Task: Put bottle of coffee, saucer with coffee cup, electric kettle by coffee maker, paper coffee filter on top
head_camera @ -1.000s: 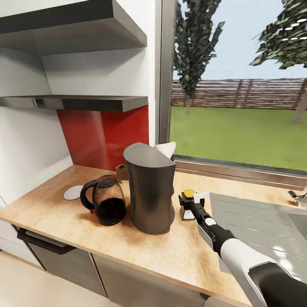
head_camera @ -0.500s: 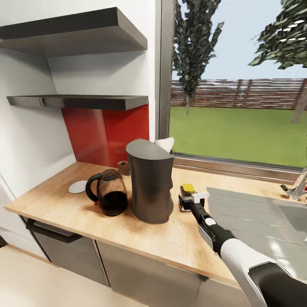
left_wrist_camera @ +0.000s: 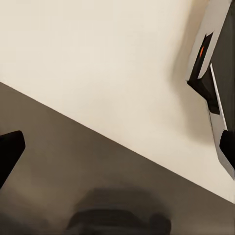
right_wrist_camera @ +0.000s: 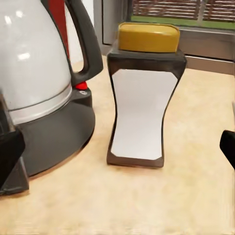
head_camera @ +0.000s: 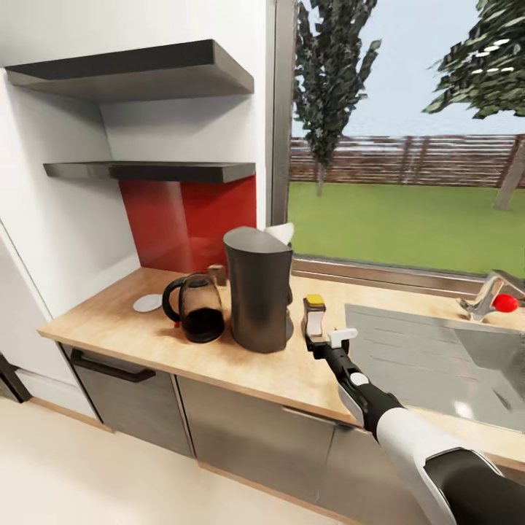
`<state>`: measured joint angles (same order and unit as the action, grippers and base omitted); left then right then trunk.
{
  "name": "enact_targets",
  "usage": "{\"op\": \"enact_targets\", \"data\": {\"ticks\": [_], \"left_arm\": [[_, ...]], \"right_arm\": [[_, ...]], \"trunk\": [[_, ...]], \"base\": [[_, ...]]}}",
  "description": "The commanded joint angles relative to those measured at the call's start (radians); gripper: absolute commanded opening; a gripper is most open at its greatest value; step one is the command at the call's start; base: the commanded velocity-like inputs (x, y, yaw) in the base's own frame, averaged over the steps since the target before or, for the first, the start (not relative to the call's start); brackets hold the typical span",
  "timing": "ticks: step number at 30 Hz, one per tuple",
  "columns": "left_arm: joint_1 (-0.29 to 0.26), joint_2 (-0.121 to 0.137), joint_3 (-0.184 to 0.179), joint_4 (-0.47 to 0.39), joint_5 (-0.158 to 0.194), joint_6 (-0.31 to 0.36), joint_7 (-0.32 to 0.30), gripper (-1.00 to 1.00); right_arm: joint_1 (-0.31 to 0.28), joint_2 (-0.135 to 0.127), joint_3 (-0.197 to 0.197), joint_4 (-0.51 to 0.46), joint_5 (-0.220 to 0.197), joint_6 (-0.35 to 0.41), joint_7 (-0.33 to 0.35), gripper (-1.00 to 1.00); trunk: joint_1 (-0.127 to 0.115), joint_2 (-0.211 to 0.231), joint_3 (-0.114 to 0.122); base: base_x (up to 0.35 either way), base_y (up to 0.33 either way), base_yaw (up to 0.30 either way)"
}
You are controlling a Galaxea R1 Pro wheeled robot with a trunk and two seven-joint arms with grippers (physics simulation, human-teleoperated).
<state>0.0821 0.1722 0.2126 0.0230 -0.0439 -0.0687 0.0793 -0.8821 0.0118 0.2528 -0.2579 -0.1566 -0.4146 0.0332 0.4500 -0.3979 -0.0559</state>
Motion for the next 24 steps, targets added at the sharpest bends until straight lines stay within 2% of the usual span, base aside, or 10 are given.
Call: {"op": "enact_targets", "data": {"ticks": [1, 6, 15, 22, 24], "left_arm": [[-0.001, 0.000, 0.006, -0.004, -0.004, -0.007, 0.002, 1.00], [-0.002, 0.000, 0.006, -0.098, -0.004, -0.008, 0.000, 1.00], [-0.003, -0.003, 0.006, -0.297, -0.004, -0.011, -0.002, 1.00], [-0.006, -0.002, 0.004, -0.336, -0.005, -0.013, -0.003, 1.00], [-0.007, -0.001, 0.004, -0.338, -0.005, -0.019, -0.002, 1.00]], "right_arm": [[-0.001, 0.000, 0.005, 0.001, -0.011, -0.005, 0.004, 1.00], [-0.001, 0.000, 0.004, 0.002, -0.013, -0.005, 0.004, 1.00], [0.000, 0.000, 0.003, 0.004, -0.010, -0.005, 0.004, 1.00], [0.007, 0.002, 0.003, 0.028, -0.010, -0.006, 0.000, 1.00], [0.008, 0.009, 0.003, 0.045, -0.011, -0.007, -0.001, 1.00]], "trunk": [[0.000, -0.002, -0.002], [0.000, -0.002, -0.002], [0.000, -0.002, -0.002], [0.000, -0.002, -0.002], [0.000, -0.002, -0.002]], "base": [[-0.324, 0.076, 0.000], [-0.249, 0.096, 0.000], [-0.037, 0.020, 0.000], [-0.001, 0.001, 0.000], [0.000, 0.000, 0.000]]}}
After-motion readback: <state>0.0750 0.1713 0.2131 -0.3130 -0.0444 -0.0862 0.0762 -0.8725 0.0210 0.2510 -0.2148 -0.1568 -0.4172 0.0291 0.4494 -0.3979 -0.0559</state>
